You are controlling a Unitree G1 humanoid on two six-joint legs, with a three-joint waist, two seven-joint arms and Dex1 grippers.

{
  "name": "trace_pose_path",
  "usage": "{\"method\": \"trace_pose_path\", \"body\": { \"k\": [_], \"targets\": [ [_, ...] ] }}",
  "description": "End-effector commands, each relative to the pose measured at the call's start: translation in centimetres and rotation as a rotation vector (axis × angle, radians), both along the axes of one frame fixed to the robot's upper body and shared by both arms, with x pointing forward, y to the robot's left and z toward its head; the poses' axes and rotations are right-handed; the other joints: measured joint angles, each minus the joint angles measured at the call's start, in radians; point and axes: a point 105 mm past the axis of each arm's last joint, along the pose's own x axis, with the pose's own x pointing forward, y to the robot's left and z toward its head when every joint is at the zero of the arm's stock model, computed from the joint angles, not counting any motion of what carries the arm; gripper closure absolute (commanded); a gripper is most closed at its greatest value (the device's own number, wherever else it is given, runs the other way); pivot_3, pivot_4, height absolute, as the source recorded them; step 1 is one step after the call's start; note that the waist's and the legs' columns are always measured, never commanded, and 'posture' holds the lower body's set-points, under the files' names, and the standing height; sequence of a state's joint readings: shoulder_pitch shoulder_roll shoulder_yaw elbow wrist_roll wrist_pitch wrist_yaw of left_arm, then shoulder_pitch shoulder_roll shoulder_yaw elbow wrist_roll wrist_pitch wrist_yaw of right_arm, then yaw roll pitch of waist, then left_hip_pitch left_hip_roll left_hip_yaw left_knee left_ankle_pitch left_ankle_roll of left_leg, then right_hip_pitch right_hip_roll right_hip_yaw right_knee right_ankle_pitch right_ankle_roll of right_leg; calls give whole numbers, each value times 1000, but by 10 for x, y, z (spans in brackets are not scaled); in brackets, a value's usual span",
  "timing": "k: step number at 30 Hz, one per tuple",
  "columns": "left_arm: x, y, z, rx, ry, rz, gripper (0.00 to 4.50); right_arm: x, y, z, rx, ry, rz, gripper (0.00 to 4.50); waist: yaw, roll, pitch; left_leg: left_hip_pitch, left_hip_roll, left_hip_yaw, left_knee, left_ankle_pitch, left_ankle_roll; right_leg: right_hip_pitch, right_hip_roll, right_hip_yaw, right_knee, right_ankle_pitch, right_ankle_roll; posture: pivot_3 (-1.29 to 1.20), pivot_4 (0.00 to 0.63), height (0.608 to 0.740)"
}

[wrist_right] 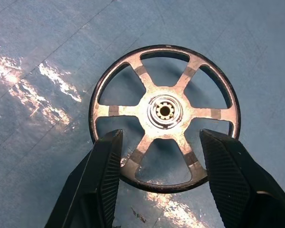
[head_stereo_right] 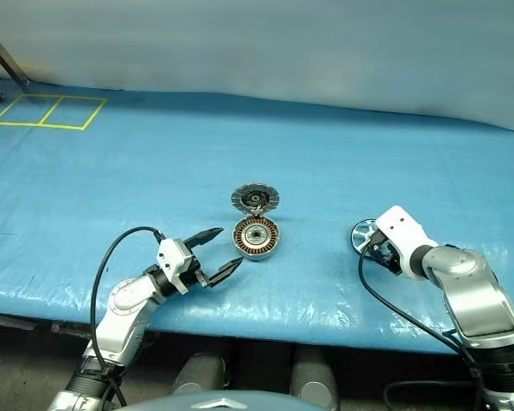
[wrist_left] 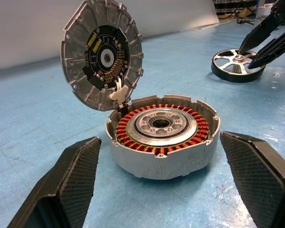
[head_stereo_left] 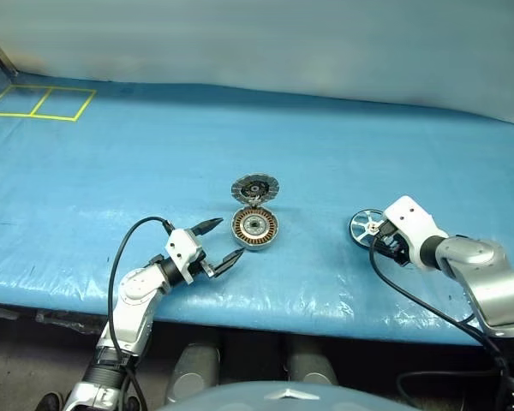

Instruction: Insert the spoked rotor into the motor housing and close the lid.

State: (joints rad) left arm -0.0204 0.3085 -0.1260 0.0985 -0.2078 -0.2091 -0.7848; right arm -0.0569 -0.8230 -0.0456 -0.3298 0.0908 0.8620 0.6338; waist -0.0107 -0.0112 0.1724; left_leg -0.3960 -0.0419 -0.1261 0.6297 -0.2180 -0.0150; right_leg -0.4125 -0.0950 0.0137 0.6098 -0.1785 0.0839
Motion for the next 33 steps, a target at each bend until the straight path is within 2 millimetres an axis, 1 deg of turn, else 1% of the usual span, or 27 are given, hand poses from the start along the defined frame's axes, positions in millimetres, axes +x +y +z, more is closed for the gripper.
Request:
{"method": "trace_pose_path", "body": {
  "k": [1, 7, 10, 11, 12, 17, 20, 22, 24, 26, 30, 33],
  "targets": [
    [2, 1, 7, -3, -42, 3, 88, 2, -1, 6, -1, -30, -8, 1777, 0, 0, 0, 0, 0, 0, 0, 0, 0, 0, 0, 0, 0, 0, 0, 0, 150, 740],
    [2, 0, 7, 0, -44, 2, 88, 5, -2, -6, 30, -13, -41, 1777, 0, 0, 0, 0, 0, 0, 0, 0, 0, 1, 0, 0, 0, 0, 0, 0, 150, 740],
    [3, 1, 7, 1, -46, 6, 88, 6, 2, -11, 50, -2, -37, 2375, 0, 0, 0, 1, 0, 0, 1, 0, 0, 1, 0, 0, 0, 0, 0, 0, 150, 740],
    [3, 1, 7, 1, -46, 8, 88, 6, 2, -12, 53, -1, -36, 2682, 0, 0, 0, 1, 0, 0, 1, 0, 0, 1, 0, 0, 0, 0, 0, 0, 150, 740],
    [2, 1, 7, 1, -46, 9, 88, 6, 3, -13, 57, -4, -36, 2867, 0, 0, -1, 1, 0, 0, 1, 0, 0, 1, 0, 0, 0, 0, 0, 0, 150, 740],
    [2, 4, 6, 2, -44, 15, 88, 9, 5, -8, 82, -37, -37, 2864, -2, -1, -1, 2, 0, 0, 1, 0, 0, 2, 0, 0, 0, 0, 0, 0, 150, 740],
    [1, 4, 7, -5, -43, 6, 88, 11, 9, 1, 119, -79, -24, 2864, -1, -1, -1, 2, 0, 0, 1, 0, 0, 2, 0, 0, 1, 0, 0, 0, 150, 740],
    [1, 4, 8, -11, -43, -4, 88, 12, 19, 11, 200, -118, 0, 2864, -1, -1, -1, 2, 0, 0, 1, 0, 0, 2, 0, 0, 1, 0, 0, 0, 150, 740],
    [0, 3, 9, -19, -39, -17, 88, 10, 35, 23, 313, -144, 56, 2864, -1, 0, -1, 2, 0, 0, 1, 0, 0, 1, 0, 0, 1, 0, 0, 0, 150, 740],
    [-1, 3, 10, -31, -33, -27, 88, 5, 50, 30, 402, -145, 120, 2864, -1, 0, -1, 1, 0, 0, 1, 0, 0, 1, 0, 0, 1, 1, 0, 0, 150, 740],
    [-4, 2, 10, -47, -29, -54, 88, -5, 71, 33, 483, -118, 230, 2864, 0, 0, -1, 1, 0, 0, 1, 0, 0, 1, 0, 0, 1, 0, 0, 0, 150, 740],
    [-6, 2, 8, -52, -23, -65, 88, -12, 91, 35, 539, -94, 318, 2864, 0, 0, -1, 1, 0, 0, 1, 0, 0, 2, 0, 0, 1, 0, 0, 0, 150, 740]
  ]
}}
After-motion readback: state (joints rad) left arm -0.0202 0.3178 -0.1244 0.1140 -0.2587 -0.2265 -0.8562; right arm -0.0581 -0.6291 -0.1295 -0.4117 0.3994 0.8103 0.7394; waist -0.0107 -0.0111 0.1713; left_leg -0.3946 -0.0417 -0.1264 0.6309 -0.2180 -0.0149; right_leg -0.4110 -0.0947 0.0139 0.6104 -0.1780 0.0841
